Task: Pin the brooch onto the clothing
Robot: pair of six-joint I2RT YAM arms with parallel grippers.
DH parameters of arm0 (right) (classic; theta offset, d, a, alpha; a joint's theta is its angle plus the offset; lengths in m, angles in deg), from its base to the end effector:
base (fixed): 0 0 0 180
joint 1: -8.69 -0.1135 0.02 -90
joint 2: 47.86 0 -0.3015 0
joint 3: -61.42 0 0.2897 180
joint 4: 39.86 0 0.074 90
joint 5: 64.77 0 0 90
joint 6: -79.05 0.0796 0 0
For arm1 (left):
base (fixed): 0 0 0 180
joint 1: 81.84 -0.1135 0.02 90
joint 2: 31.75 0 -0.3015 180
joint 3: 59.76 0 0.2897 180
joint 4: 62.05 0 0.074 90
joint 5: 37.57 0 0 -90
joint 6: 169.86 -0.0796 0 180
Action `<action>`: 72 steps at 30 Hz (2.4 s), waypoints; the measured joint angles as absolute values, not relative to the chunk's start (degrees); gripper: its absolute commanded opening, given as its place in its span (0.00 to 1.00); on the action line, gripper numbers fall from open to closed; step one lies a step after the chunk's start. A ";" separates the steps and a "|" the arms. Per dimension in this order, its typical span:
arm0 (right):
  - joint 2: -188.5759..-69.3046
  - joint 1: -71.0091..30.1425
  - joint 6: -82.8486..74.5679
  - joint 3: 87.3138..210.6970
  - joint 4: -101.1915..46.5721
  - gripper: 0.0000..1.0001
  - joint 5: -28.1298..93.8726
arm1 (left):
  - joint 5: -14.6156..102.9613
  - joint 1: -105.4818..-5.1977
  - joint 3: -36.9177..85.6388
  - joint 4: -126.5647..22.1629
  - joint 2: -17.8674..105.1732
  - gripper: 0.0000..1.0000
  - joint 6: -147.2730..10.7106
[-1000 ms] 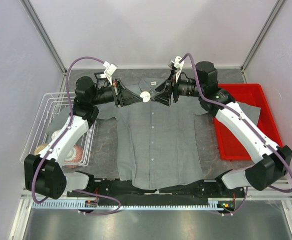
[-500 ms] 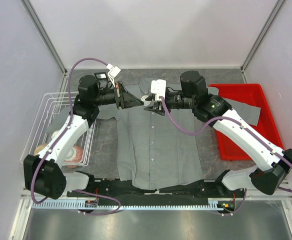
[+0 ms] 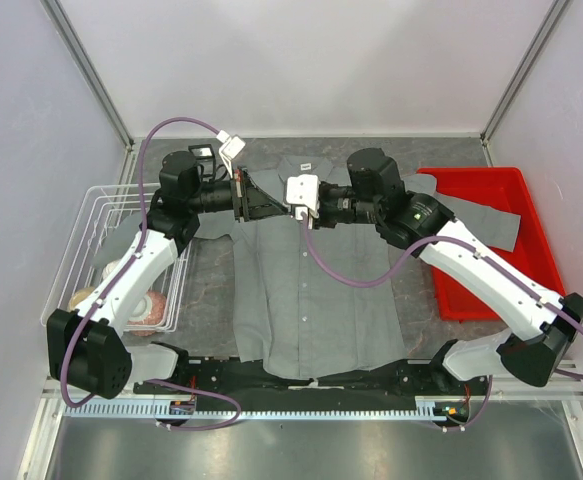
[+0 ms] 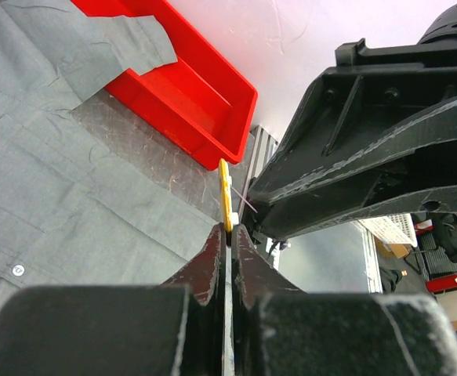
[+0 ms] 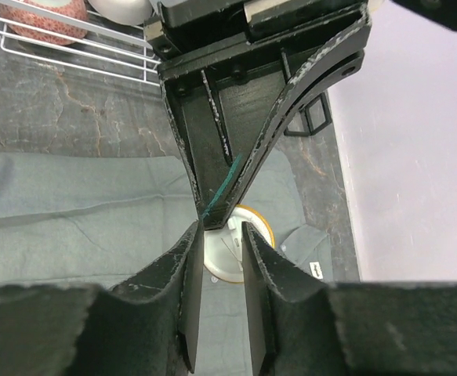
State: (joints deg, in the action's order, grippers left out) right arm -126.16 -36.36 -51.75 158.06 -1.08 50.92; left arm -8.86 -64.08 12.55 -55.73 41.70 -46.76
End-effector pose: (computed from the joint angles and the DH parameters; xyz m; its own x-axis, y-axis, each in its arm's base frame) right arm 0.2373 0.2865 0.4490 0.4175 -0.4153 -0.8083 -0.8612 0.1028 -0.4977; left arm 0.2978 -0.1687 0.3822 -0.6359 -0.0718 -0.7684 0.7490 0.1827 -0.6369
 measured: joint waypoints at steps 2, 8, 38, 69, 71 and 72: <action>-126.58 -36.56 -52.45 158.06 -0.77 0.21 50.16 | -8.89 -64.08 12.57 -55.73 41.70 0.02 -46.89; -127.43 -36.85 -54.26 158.08 -0.18 0.00 46.92 | -8.91 -64.08 12.64 -55.03 41.72 0.02 -47.04; -125.79 -31.93 -44.34 158.58 -0.44 0.00 43.32 | -8.71 -64.08 13.31 -56.05 42.09 0.02 -47.11; -134.80 -24.08 -27.62 166.32 10.99 0.45 75.69 | -14.20 -62.97 22.82 -25.87 42.92 0.02 -79.26; -135.60 -24.08 -26.88 166.38 10.99 0.43 76.76 | -14.20 -62.51 22.89 -25.21 42.99 0.02 -80.42; -136.06 -24.08 -26.44 166.49 10.97 0.40 77.33 | -14.20 -62.24 22.91 -24.73 43.03 0.02 -81.03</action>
State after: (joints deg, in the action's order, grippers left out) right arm -136.06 -24.08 -26.44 166.49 10.97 77.33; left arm -14.20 -62.24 22.91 -24.73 43.03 -81.03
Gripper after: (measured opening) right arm 0.444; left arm 0.033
